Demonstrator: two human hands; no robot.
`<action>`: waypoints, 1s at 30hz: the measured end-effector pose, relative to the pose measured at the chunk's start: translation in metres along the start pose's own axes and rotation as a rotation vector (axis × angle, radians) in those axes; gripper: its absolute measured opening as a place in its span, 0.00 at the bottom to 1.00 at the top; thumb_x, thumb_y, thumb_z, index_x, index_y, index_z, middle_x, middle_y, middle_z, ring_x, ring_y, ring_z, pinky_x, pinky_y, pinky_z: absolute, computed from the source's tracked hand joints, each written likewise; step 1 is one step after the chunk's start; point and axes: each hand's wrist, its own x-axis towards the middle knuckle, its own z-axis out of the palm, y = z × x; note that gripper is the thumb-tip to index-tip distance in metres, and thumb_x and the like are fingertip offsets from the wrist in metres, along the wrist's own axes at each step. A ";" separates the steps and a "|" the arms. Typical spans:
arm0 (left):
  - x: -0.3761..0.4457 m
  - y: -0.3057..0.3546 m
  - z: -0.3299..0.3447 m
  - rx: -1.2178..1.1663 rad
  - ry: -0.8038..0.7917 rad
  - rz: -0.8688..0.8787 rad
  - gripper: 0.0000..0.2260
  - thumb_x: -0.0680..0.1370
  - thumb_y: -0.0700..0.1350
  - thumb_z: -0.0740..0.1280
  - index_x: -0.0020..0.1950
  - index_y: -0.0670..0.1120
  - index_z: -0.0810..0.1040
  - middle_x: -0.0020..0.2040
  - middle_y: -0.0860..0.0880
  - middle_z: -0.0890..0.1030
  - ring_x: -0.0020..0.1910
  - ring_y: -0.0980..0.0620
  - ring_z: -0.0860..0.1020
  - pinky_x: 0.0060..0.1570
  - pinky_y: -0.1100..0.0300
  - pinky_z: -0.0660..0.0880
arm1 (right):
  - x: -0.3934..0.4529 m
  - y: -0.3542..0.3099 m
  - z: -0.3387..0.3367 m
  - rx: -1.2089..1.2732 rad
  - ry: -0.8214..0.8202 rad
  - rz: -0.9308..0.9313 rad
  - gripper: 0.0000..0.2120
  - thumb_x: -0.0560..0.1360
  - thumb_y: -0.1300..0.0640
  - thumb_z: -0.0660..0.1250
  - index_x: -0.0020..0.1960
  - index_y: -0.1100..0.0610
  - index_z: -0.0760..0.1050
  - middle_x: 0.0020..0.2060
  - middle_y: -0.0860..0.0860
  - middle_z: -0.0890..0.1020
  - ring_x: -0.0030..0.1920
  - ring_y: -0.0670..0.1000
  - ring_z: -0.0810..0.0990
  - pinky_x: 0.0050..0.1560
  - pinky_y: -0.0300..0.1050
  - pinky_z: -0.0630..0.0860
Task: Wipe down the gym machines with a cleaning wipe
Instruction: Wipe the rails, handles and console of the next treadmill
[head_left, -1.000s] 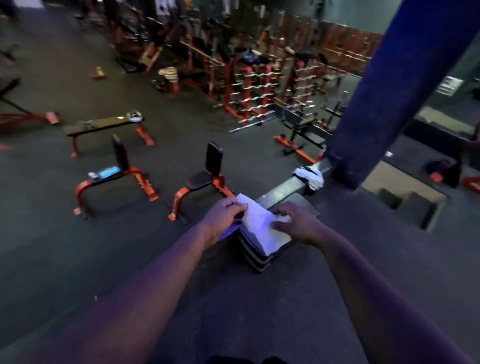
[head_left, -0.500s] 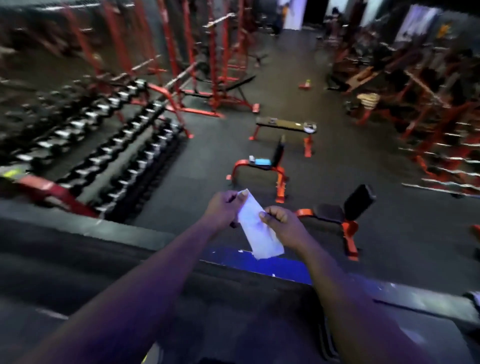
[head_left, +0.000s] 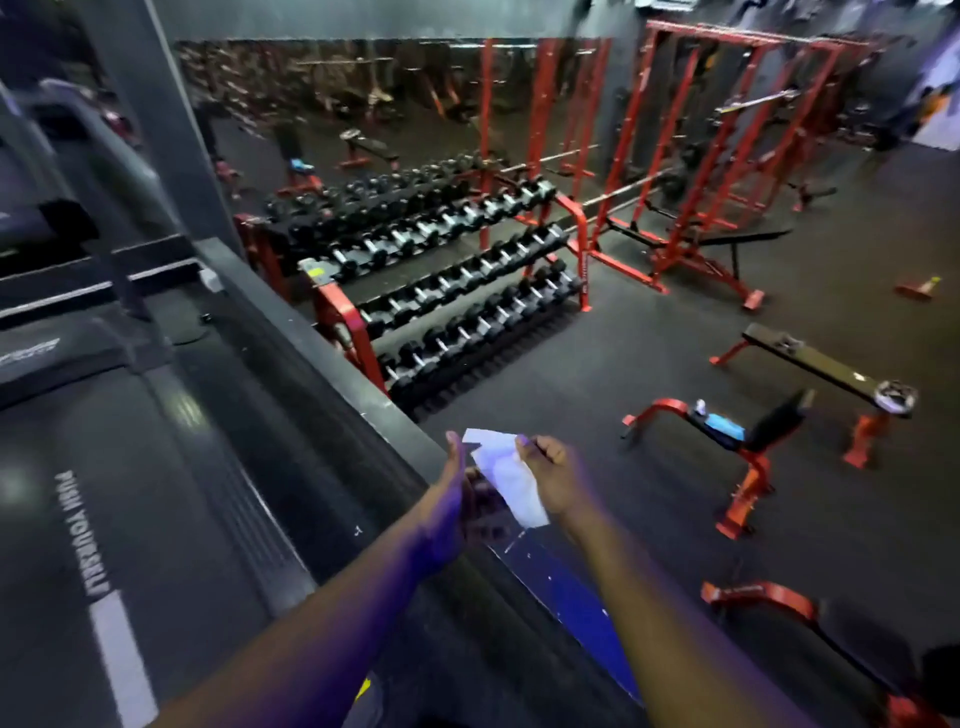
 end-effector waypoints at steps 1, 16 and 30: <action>0.000 0.008 -0.006 0.015 0.020 0.039 0.43 0.73 0.78 0.52 0.64 0.43 0.81 0.56 0.37 0.84 0.48 0.45 0.82 0.40 0.57 0.75 | 0.017 -0.003 0.015 0.007 -0.018 0.000 0.16 0.81 0.47 0.67 0.39 0.54 0.75 0.30 0.41 0.74 0.32 0.41 0.70 0.36 0.39 0.68; 0.053 0.129 -0.145 0.360 0.747 0.620 0.23 0.75 0.45 0.74 0.68 0.58 0.75 0.48 0.50 0.83 0.45 0.53 0.81 0.48 0.57 0.80 | 0.197 -0.068 0.157 -0.009 -0.372 -0.092 0.19 0.65 0.44 0.76 0.51 0.51 0.77 0.46 0.55 0.85 0.44 0.54 0.83 0.46 0.56 0.81; 0.072 0.245 -0.232 1.026 1.302 0.399 0.13 0.75 0.53 0.74 0.59 0.61 0.83 0.44 0.58 0.84 0.45 0.57 0.80 0.51 0.56 0.74 | 0.336 -0.162 0.263 -0.364 -0.862 -0.694 0.20 0.77 0.57 0.72 0.68 0.49 0.78 0.60 0.46 0.83 0.60 0.45 0.81 0.61 0.39 0.75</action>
